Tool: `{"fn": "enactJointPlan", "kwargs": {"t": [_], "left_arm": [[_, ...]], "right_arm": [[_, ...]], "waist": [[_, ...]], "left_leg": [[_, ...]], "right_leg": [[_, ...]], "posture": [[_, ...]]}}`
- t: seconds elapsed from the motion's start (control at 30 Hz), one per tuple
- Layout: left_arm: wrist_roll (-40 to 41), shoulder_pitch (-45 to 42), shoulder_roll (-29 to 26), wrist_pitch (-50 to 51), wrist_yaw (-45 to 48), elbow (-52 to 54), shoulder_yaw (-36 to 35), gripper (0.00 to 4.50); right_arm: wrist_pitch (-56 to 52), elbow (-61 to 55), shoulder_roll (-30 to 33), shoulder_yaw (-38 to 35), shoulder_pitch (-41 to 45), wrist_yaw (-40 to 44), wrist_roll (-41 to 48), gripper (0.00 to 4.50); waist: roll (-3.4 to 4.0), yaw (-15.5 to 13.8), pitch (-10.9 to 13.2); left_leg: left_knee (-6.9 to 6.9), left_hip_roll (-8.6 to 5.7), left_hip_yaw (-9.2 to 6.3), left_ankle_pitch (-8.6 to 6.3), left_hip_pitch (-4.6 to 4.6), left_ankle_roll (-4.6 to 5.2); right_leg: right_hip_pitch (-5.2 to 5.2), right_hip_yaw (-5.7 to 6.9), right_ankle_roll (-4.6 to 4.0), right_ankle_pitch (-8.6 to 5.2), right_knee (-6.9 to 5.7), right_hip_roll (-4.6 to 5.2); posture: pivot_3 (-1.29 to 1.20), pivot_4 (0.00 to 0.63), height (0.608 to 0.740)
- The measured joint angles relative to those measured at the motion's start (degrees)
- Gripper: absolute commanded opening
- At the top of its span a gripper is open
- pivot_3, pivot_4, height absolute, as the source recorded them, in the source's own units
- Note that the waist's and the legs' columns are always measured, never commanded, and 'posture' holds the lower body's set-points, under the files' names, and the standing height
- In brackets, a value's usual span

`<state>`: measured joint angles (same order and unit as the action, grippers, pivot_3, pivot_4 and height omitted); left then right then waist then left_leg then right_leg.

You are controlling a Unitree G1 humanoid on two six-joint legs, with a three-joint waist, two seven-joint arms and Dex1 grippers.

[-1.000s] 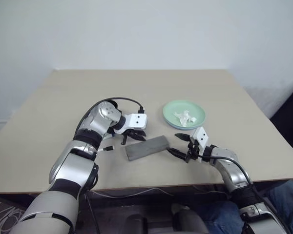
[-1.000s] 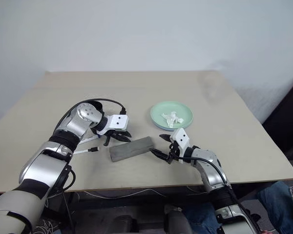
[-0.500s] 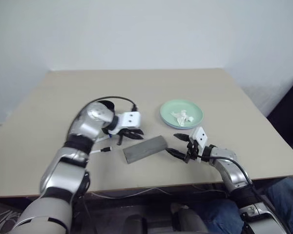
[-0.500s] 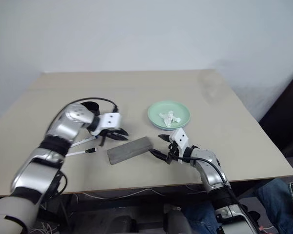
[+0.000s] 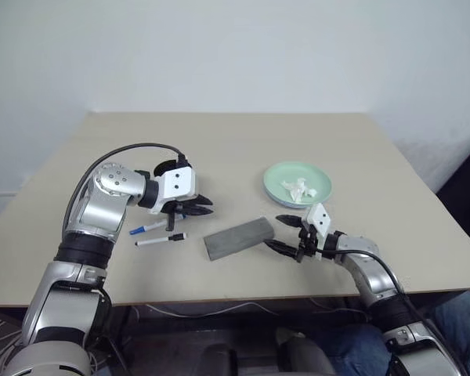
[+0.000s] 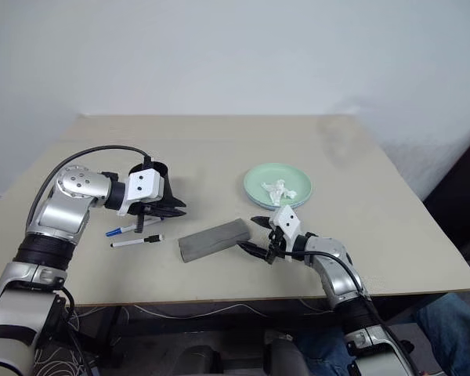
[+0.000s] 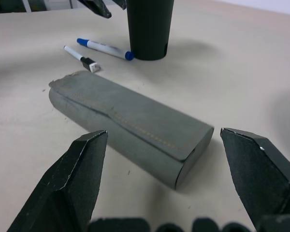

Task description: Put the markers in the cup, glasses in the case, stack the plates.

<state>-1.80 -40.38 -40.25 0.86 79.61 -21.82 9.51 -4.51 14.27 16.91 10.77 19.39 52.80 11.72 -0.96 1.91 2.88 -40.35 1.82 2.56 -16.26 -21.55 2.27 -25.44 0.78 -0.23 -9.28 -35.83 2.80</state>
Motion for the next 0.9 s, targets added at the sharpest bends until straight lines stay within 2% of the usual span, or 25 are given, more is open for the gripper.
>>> {"fn": "enactJointPlan", "kwargs": {"t": [0.1, 0.2, 0.3, 0.5, 0.7, 0.9], "left_arm": [[0.51, 0.76, -1.94, 0.98, 0.78, 0.37, 0.11, 0.83], [0.61, 1.4, -4.27, 1.94, 2.57, 0.35, 0.49, 1.36], [0.6, 2.15, -7.73, 2.7, 5.25, -1.05, 0.72, 2.37], [0.32, 2.86, -10.44, 1.93, 7.93, -4.6, 1.3, 4.39], [-2.68, 2.42, -12.27, -2.49, 7.94, -11.88, 3.44, 4.46], [-7.14, -2.97, -11.85, -6.77, 7.79, -21.61, 6.59, 4.46]], "right_arm": [[0.0, 0.03, 0.09, 0.0, -0.01, 0.06, 0.0, 4.07], [0.0, 0.05, 0.2, -0.01, -0.01, 0.05, -0.01, 4.07], [-0.02, 0.05, 0.29, -0.02, -0.07, 0.02, -0.02, 4.07], [-0.03, 0.2, 0.07, 0.12, -0.07, 0.03, -0.03, 4.07], [0.0, 1.58, -0.4, 0.19, 0.36, 0.09, -0.11, 4.07], [0.06, 2.87, -0.83, 0.26, 1.05, 0.65, -0.23, 4.07]], "waist": [[0.0, 0.09, 0.0], [0.01, 0.15, 0.0], [0.01, 0.23, 0.01], [0.01, -0.01, 0.01], [0.01, -0.04, 0.01], [-0.04, -0.16, 0.0]], "left_leg": [[0.02, 0.0, 0.03, 0.0, 0.0, 0.0], [0.02, 0.0, 0.05, 0.0, 0.01, 0.0], [0.03, 0.01, 0.04, 0.0, 0.01, 0.0], [0.02, -0.01, 0.05, 0.0, -0.01, 0.0], [0.05, 0.01, 0.04, 0.0, 0.0, 0.0], [0.04, -0.01, 0.06, 0.0, -0.06, 0.0]], "right_leg": [[-0.02, -0.02, 0.0, 0.0, 0.01, 0.0], [-0.01, -0.03, -0.01, -0.01, 0.02, 0.0], [-0.03, -0.02, -0.02, -0.02, 0.01, 0.0], [-0.03, -0.01, -0.03, -0.02, 0.03, 0.03], [-0.05, 0.02, -0.04, -0.02, 0.01, 0.02], [-0.05, 0.01, -0.02, -0.02, 0.05, 0.03]], "posture": [[0.0, 0.0, 0.721], [0.0, 0.0, 0.721], [0.0, 0.0, 0.721], [0.0, 0.0, 0.721], [0.0, 0.0, 0.721], [0.0, 0.0, 0.721]]}}
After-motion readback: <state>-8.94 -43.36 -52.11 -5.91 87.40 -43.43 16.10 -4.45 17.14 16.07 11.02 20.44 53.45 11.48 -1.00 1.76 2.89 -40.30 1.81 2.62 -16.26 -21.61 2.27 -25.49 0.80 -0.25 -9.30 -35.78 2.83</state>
